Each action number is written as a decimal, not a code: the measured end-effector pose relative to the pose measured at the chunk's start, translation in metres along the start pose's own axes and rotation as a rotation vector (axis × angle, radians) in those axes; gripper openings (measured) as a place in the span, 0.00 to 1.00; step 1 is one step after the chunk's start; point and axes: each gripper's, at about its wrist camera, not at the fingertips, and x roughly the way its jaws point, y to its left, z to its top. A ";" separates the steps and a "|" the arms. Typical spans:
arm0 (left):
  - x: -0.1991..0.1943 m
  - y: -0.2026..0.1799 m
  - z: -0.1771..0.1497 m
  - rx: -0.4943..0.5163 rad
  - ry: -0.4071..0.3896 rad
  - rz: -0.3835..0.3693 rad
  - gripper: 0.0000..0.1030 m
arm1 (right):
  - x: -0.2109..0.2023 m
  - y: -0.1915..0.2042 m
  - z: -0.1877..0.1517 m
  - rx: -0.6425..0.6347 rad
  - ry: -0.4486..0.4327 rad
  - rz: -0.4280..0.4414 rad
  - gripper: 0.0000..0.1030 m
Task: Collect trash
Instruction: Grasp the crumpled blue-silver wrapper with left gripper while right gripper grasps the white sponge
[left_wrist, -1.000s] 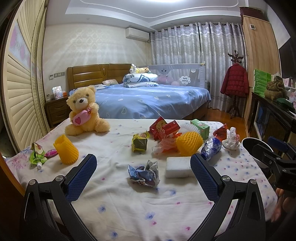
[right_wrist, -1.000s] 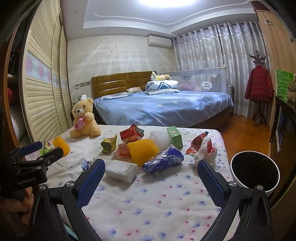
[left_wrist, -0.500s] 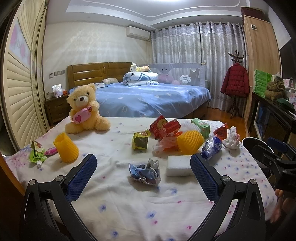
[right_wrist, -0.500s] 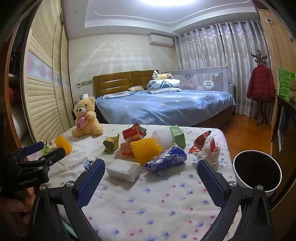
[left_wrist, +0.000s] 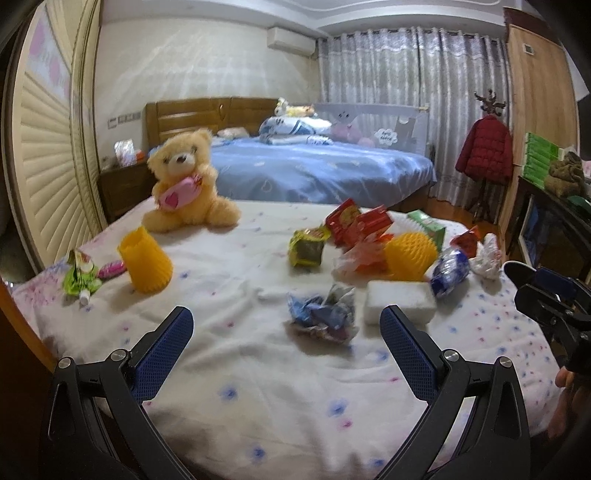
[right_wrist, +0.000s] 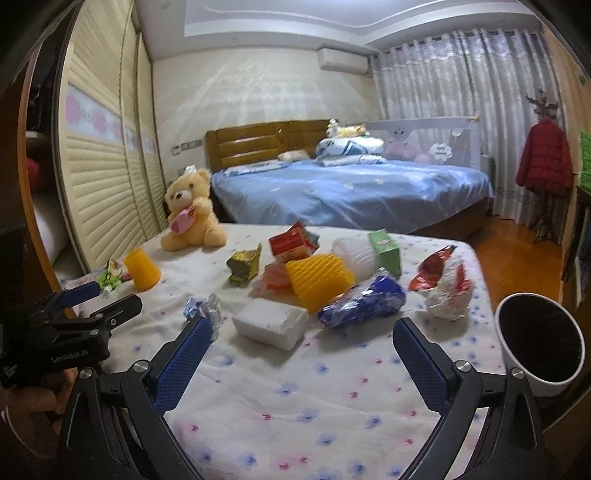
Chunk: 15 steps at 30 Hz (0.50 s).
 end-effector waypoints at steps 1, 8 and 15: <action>0.003 0.003 0.000 -0.006 0.012 -0.004 1.00 | 0.005 0.001 0.000 -0.003 0.018 0.013 0.92; 0.036 0.015 0.002 -0.036 0.115 -0.055 0.89 | 0.048 -0.002 -0.003 0.030 0.164 0.109 0.73; 0.072 0.011 0.004 -0.023 0.205 -0.120 0.83 | 0.086 -0.008 -0.005 0.061 0.260 0.160 0.54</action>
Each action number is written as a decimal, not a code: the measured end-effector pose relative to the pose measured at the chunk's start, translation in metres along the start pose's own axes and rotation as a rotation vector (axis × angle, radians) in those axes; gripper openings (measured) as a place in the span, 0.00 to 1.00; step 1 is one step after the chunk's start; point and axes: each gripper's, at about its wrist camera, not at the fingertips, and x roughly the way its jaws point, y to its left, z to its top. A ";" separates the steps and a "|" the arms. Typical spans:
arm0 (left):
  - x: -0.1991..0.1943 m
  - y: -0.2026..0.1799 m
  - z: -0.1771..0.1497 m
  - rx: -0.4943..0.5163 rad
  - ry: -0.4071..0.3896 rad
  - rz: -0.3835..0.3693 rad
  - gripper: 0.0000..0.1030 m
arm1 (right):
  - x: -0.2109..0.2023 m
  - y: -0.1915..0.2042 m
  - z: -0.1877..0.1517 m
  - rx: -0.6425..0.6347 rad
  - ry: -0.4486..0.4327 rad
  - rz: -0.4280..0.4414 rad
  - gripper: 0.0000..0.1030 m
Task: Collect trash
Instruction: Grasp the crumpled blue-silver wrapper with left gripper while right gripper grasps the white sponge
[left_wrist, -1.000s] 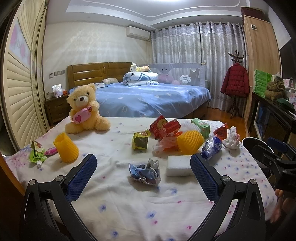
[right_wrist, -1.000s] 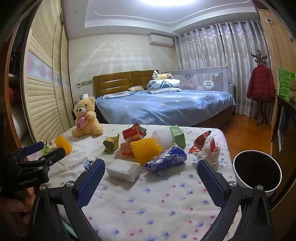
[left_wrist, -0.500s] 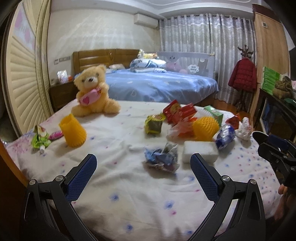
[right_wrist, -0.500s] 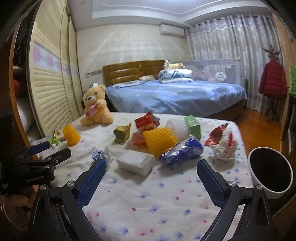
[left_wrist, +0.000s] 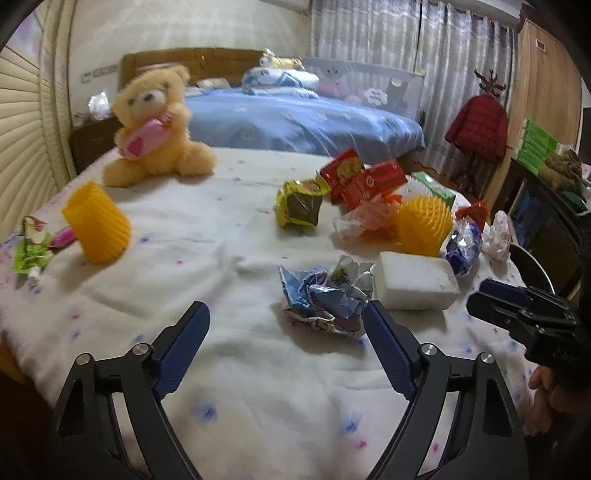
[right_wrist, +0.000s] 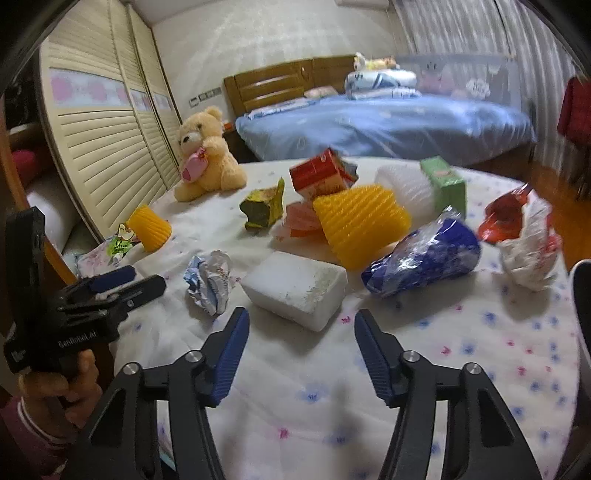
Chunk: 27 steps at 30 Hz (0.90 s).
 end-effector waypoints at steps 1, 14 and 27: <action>0.005 -0.001 0.002 0.004 0.012 -0.010 0.82 | 0.005 -0.002 0.001 0.006 0.012 0.004 0.52; 0.052 -0.003 0.006 0.004 0.112 -0.143 0.34 | 0.043 -0.012 0.009 0.032 0.091 0.049 0.38; 0.027 -0.014 0.002 0.030 0.072 -0.171 0.31 | 0.006 -0.018 -0.007 0.072 0.036 0.048 0.34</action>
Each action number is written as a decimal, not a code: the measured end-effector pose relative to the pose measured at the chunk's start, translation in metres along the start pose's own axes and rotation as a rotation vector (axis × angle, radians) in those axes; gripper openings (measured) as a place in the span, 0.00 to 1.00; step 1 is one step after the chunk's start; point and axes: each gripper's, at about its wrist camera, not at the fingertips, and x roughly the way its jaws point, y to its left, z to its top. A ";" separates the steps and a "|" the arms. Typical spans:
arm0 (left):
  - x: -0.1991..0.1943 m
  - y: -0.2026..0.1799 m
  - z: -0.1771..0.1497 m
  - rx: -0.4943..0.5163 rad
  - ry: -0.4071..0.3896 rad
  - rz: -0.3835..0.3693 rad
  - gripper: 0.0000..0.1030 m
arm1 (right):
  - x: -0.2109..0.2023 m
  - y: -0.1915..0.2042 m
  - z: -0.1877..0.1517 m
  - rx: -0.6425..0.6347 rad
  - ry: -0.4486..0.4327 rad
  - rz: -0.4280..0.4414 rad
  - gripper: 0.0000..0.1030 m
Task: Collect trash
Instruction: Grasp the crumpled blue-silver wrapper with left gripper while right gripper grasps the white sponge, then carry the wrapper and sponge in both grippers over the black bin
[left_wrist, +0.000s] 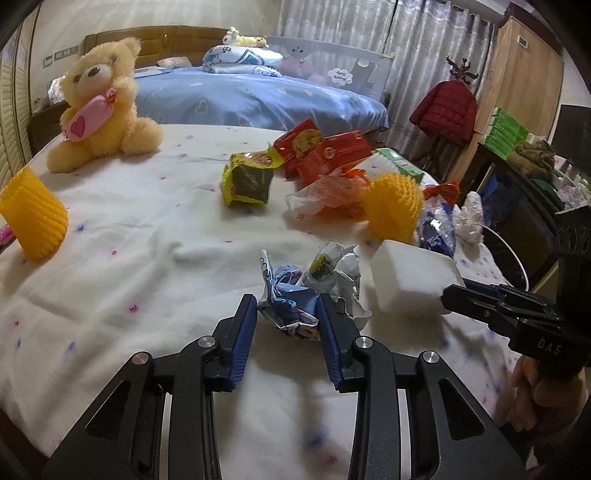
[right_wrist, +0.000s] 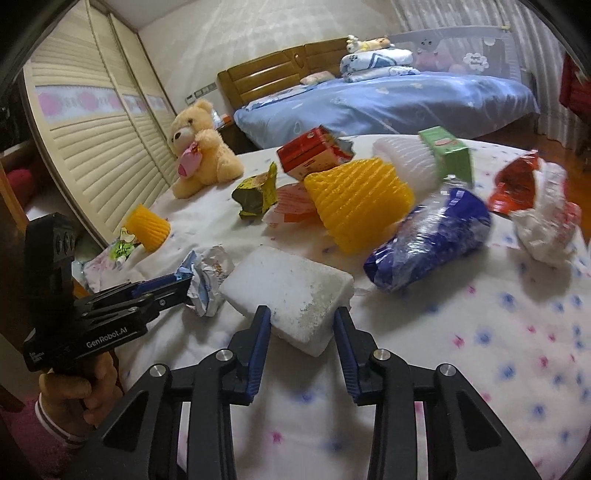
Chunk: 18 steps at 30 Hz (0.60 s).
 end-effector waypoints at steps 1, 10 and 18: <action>-0.002 -0.003 0.000 0.006 -0.004 -0.006 0.31 | -0.004 -0.001 -0.001 0.008 -0.006 -0.003 0.34; -0.009 -0.042 0.003 0.071 -0.017 -0.080 0.31 | -0.054 -0.020 -0.014 0.062 -0.080 -0.045 0.34; -0.009 -0.082 0.003 0.132 -0.011 -0.147 0.31 | -0.086 -0.044 -0.028 0.118 -0.125 -0.109 0.34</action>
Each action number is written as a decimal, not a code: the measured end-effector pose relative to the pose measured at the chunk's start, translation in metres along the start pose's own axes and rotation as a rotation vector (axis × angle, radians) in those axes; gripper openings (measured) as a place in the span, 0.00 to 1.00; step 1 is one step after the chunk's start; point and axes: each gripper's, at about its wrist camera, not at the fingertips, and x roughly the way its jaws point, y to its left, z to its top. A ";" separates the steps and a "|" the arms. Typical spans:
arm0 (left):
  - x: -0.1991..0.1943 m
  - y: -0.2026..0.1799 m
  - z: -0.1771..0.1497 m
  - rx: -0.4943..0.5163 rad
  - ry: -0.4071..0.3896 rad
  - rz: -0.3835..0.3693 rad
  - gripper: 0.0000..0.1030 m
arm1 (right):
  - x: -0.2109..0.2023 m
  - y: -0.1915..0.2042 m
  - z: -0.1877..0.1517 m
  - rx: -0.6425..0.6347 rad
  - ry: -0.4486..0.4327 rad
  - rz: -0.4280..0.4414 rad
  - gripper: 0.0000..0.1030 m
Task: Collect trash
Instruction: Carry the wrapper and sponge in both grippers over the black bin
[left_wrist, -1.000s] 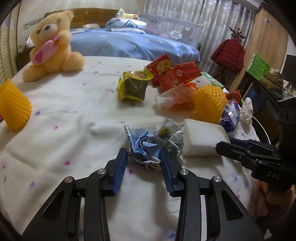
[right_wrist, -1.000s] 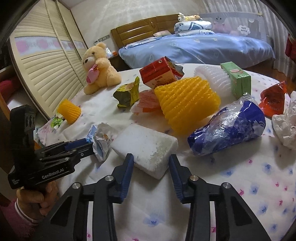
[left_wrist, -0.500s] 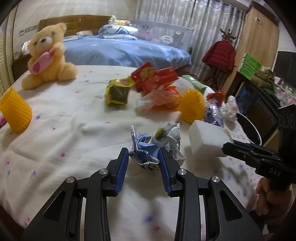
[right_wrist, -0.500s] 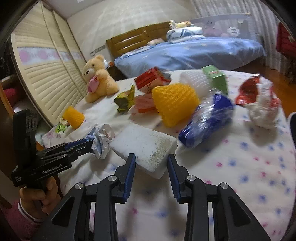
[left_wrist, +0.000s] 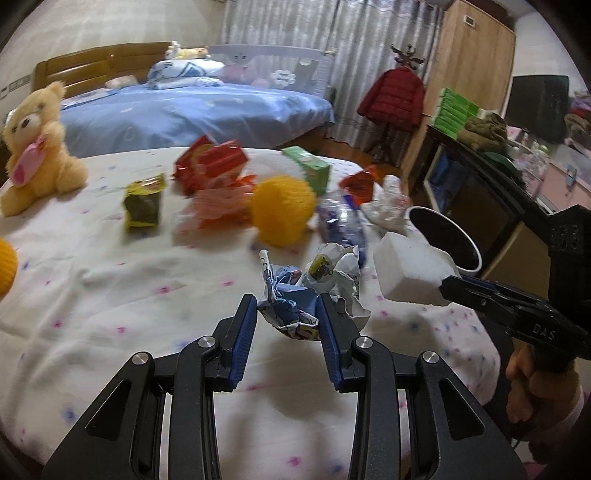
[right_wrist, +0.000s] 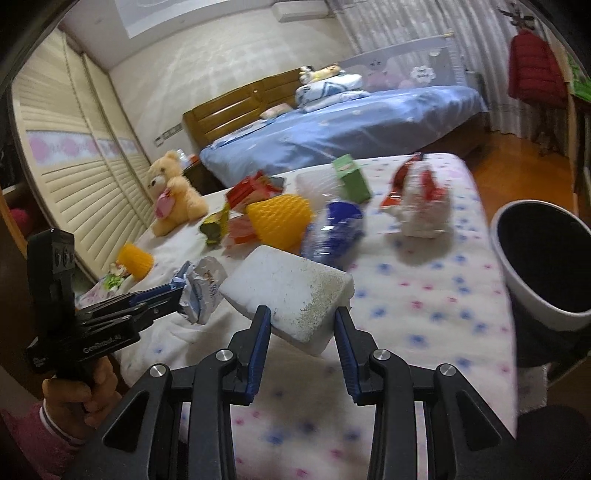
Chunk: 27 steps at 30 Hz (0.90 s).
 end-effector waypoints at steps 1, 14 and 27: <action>0.001 -0.004 0.001 0.006 0.001 -0.008 0.31 | -0.003 -0.005 -0.001 0.011 -0.003 -0.013 0.34; 0.020 -0.071 0.016 0.119 0.005 -0.083 0.31 | -0.037 -0.061 -0.006 0.095 -0.049 -0.129 0.34; 0.050 -0.129 0.033 0.213 0.023 -0.142 0.31 | -0.062 -0.112 -0.010 0.168 -0.070 -0.220 0.35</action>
